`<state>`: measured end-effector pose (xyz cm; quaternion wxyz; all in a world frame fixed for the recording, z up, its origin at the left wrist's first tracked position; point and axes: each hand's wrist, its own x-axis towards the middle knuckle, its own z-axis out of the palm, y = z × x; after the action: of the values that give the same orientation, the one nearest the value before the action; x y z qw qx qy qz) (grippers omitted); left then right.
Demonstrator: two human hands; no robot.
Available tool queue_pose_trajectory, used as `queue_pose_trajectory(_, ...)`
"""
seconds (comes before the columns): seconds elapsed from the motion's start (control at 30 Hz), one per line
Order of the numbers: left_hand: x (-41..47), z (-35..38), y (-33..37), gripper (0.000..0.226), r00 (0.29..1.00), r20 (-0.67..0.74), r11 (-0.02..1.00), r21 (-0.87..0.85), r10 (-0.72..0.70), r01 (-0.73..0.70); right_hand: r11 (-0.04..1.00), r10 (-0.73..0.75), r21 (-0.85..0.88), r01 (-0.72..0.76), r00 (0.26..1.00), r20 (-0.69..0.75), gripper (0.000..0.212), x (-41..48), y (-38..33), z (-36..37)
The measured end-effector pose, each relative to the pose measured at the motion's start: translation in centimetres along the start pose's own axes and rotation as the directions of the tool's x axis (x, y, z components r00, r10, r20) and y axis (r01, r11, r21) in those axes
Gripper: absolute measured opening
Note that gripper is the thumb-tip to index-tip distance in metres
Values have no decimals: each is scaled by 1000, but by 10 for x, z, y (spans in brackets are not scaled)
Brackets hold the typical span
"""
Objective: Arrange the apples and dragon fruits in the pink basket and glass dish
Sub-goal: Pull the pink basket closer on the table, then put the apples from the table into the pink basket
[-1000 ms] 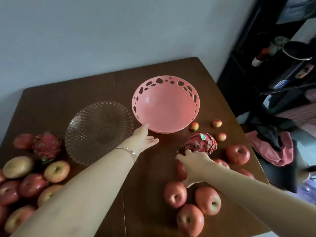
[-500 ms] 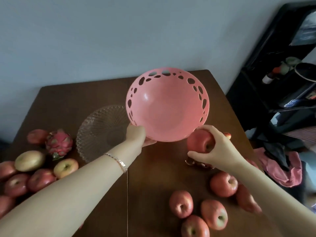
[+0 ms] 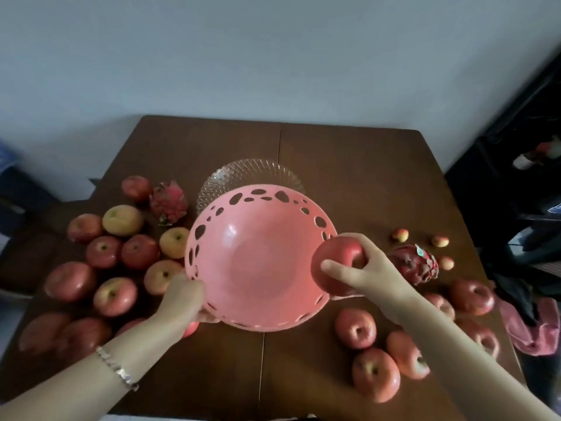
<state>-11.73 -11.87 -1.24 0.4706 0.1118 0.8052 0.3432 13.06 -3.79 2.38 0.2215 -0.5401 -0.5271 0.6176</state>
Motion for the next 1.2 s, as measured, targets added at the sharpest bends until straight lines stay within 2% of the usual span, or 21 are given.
queue_pose_trajectory(0.07,3,-8,-17,32,995,42,991,95,90,-93,987,-39,-159,29,997,-60,69,5,5,19)
queue_pose_trajectory(0.2,5,-10,-35,36,968,120,909,336,218,-246,955,-27,-296,18,999,-27,69,17,17,52)
queue_pose_trajectory(0.37,14,-7,-53,39,961,199,882,394,193,-259,937,98,-342,-68,993,71,65,34,45,83)
queue_pose_trajectory(0.5,17,-7,-63,35,970,192,910,355,151,-212,893,201,-425,-147,976,85,76,53,73,110)
queue_pose_trajectory(0.63,25,-10,-71,34,968,187,875,425,168,-234,852,200,-513,-107,971,129,90,68,82,138)
queue_pose_trajectory(0.7,26,-11,-73,49,954,172,806,511,246,-300,839,181,-538,-80,974,138,92,71,82,149)
queue_pose_trajectory(0.77,25,-8,-73,65,902,149,720,556,406,-415,829,187,-553,-83,973,132,95,73,87,153)
queue_pose_trajectory(0.83,20,-4,-69,68,747,188,529,598,638,-603,831,195,-547,-100,974,118,95,73,94,151)
queue_pose_trajectory(0.87,24,-2,-69,66,666,232,422,617,709,-664,836,193,-538,-105,975,110,95,73,96,148)
queue_pose_trajectory(0.9,27,1,-67,65,603,275,327,639,749,-697,844,189,-525,-109,977,100,95,72,98,144)
queue_pose_trajectory(0.93,31,4,-65,63,568,322,251,660,757,-709,855,185,-506,-112,978,95,96,71,98,139)
queue_pose_trajectory(1.0,33,15,-60,64,587,419,156,707,693,-689,879,171,-465,-104,980,103,93,63,93,124)
queue_pose_trajectory(1.1,36,34,-54,71,693,520,28,790,500,-613,910,23,-414,14,996,86,61,49,75,85)
queue_pose_trajectory(1.13,38,37,-51,72,728,516,23,809,452,-588,913,-67,-402,76,997,35,51,44,67,69)
queue_pose_trajectory(1.2,40,45,-48,73,749,494,78,810,442,-581,889,-203,-438,132,972,-119,41,35,56,31)
